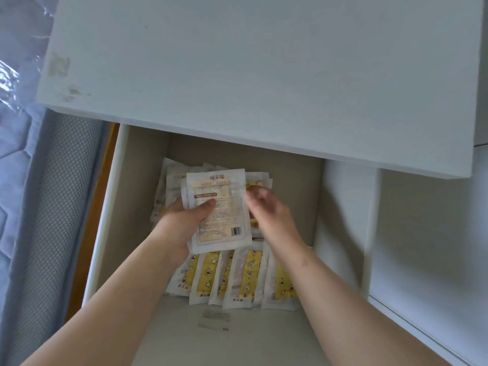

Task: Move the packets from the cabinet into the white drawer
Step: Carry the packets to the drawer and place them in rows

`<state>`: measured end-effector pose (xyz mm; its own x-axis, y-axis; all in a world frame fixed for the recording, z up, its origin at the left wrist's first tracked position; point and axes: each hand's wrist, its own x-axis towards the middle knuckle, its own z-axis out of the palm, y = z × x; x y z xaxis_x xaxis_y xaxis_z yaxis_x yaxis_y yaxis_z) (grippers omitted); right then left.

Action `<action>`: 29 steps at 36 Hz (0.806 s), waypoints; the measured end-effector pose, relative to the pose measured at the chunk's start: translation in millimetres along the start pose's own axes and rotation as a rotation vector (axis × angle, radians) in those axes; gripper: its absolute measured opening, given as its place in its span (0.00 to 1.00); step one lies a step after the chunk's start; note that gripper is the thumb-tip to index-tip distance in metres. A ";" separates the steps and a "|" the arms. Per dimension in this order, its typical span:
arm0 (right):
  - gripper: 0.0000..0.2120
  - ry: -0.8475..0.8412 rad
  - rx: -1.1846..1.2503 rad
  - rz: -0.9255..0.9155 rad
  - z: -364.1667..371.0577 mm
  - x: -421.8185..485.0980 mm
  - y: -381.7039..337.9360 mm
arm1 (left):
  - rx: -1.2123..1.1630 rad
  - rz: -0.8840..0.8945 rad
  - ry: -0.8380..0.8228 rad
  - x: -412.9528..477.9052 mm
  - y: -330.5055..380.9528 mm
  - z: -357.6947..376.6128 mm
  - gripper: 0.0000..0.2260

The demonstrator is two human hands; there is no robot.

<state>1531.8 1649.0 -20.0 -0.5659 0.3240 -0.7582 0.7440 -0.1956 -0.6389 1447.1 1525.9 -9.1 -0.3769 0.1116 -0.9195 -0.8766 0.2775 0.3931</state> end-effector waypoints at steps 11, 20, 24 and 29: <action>0.08 0.060 0.210 0.050 -30.8 -2.5 5.0 | 0.088 0.063 -0.033 -1.7 6.9 22.6 0.20; 0.07 0.055 0.215 0.047 -45.3 -5.6 6.5 | 0.078 0.018 -0.095 8.4 2.3 43.8 0.17; 0.07 0.072 0.247 0.090 -44.5 -4.0 8.7 | 0.062 0.015 -0.075 9.5 -1.0 56.1 0.19; 0.06 0.305 0.137 0.056 -53.6 -3.6 13.0 | 0.337 0.127 0.056 19.6 -5.2 57.1 0.16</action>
<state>1562.5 1694.9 -18.6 -0.3774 0.5675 -0.7318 0.7045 -0.3370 -0.6247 1461.4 1581.2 -29.5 -0.5006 0.1157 -0.8579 -0.6773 0.5648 0.4714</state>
